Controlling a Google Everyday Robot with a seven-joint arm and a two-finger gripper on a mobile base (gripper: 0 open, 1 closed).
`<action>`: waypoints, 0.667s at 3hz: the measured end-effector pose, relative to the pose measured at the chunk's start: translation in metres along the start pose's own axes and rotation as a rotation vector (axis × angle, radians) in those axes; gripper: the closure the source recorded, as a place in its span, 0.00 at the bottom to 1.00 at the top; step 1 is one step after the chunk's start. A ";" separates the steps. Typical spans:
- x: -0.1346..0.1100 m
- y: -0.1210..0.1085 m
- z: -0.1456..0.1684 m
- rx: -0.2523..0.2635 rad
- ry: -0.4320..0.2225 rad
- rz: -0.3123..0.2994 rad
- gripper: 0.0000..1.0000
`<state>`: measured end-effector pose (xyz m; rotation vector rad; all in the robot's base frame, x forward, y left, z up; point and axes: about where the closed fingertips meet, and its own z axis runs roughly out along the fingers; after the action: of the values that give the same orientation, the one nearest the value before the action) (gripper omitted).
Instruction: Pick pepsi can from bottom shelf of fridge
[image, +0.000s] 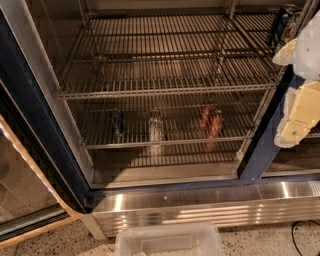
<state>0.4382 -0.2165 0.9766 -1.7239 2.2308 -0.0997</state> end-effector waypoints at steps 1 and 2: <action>0.000 0.000 0.000 0.000 0.000 0.000 0.00; -0.019 0.000 0.018 0.021 -0.041 -0.002 0.00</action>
Offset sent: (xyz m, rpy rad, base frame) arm 0.0302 0.0632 -0.0467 0.1031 -0.0792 0.0236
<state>0.4475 -0.1959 0.9632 -1.7016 2.1918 -0.0872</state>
